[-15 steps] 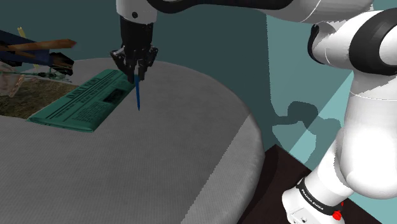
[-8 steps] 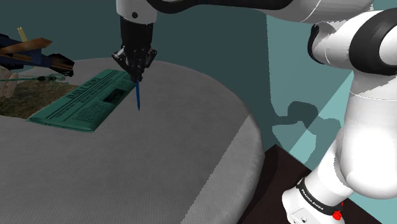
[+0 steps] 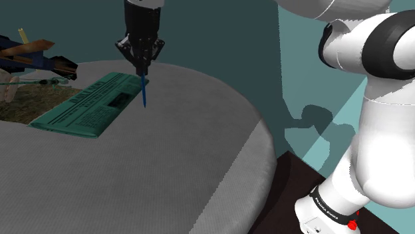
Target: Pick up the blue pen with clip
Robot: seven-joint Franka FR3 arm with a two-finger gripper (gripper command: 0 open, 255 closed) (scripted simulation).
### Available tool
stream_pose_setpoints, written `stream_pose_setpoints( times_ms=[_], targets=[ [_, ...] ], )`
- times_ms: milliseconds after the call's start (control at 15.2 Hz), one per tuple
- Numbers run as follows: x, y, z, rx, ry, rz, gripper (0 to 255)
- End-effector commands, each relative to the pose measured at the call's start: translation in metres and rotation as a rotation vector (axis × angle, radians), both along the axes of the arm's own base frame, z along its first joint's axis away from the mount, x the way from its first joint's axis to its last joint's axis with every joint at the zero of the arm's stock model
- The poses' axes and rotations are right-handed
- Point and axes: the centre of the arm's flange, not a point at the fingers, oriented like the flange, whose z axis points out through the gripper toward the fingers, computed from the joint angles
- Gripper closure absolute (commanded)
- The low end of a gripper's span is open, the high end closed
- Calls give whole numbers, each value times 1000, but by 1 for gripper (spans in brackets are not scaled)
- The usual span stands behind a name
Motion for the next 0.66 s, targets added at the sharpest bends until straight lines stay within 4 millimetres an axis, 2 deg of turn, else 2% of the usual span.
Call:
stream_pose_setpoints(
  times_ms=[0, 462, 594],
  targets=[
    [0, 1, 10, 0, 0, 0, 255],
    [0, 1, 47, 0, 0, 0, 255],
    [0, 1, 48, 0, 0, 0, 255]
  ],
)
